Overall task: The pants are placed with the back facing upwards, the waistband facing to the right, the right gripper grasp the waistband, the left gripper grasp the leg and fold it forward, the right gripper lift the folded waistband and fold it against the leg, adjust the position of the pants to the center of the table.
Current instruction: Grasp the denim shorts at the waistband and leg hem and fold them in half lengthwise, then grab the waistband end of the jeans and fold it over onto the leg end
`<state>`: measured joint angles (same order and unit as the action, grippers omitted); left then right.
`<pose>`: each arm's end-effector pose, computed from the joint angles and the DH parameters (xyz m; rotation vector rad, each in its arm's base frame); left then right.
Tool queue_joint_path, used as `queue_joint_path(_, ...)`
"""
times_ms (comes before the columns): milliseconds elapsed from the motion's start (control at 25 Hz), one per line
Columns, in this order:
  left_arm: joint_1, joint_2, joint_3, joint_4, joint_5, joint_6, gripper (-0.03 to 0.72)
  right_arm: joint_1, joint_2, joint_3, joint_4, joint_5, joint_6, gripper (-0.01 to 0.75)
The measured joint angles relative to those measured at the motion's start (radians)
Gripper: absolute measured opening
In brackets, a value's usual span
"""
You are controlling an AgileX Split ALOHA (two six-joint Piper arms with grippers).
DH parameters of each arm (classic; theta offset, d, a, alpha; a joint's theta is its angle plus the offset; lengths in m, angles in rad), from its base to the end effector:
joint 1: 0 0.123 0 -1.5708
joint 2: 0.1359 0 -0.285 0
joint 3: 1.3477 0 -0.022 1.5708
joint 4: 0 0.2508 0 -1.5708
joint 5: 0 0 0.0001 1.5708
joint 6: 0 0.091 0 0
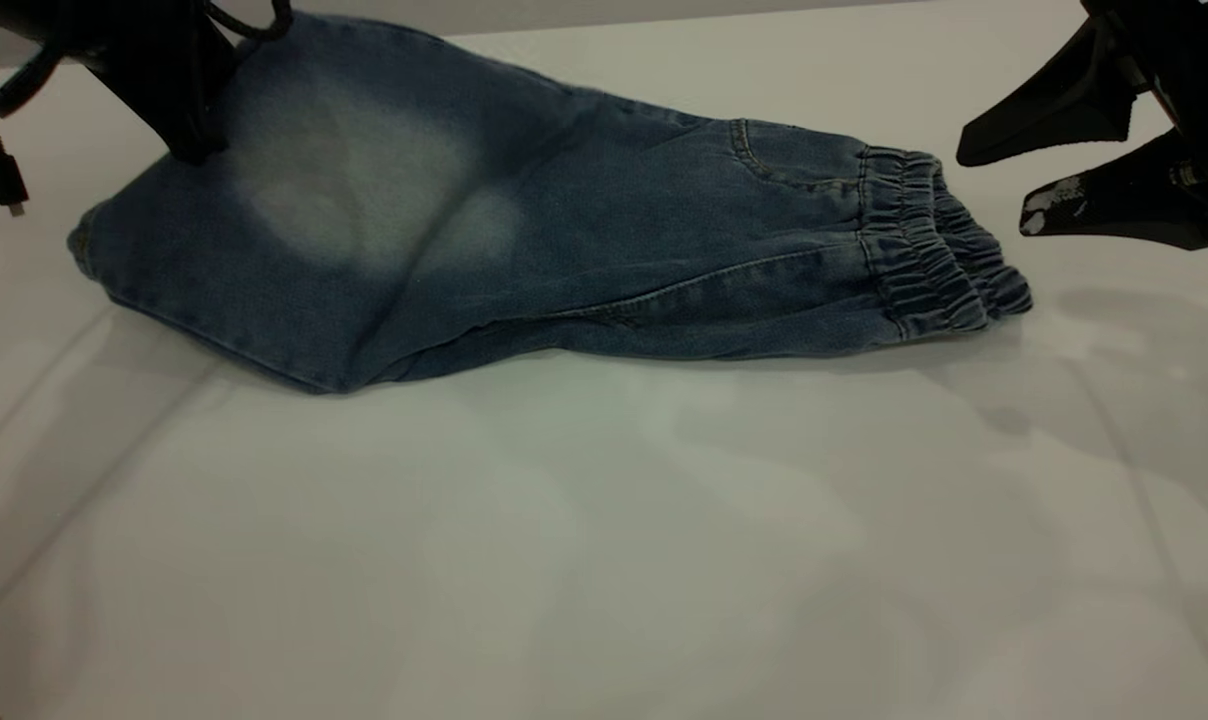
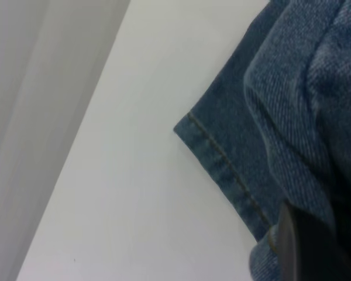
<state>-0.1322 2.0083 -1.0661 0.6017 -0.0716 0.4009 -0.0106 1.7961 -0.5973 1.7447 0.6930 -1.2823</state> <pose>0.3954 -0.0562 0.1226 1.3039 2.0117 0.3678 0.2722 0.0545 0.1163 0.3860 2.5141 1.0621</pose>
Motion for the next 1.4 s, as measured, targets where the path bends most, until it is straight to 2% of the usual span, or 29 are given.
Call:
queue_joint_path(120,0.000,0.002,0.000,-0.001,-0.012,0.000,0.192,0.000,0.000,0.001,-0.001,0.000,-0.001,0.374)
queue_joint_path(320,0.001,0.002,-0.001,-0.001,-0.012,0.001,0.412,0.000,0.000,0.002,0.000,-0.014,-0.004,0.374)
queue_joint_path(440,0.002,0.002,-0.002,-0.001,-0.010,0.006,0.476,0.000,0.000,0.002,0.000,-0.058,-0.004,0.374)
queue_joint_path(640,0.010,-0.026,-0.003,-0.004,-0.003,0.006,0.493,0.000,0.038,0.002,-0.010,-0.110,0.024,0.374)
queue_joint_path(880,0.008,-0.088,-0.004,-0.004,-0.032,-0.018,0.493,0.000,0.170,-0.005,-0.003,-0.010,-0.018,0.374)
queue_joint_path(1120,-0.001,-0.093,-0.004,-0.001,-0.048,-0.072,0.493,0.000,0.289,-0.087,0.000,0.050,-0.061,0.374)
queue_joint_path(1400,-0.004,-0.096,-0.004,-0.001,-0.062,-0.072,0.491,0.000,0.311,-0.137,0.000,-0.014,-0.107,0.374)
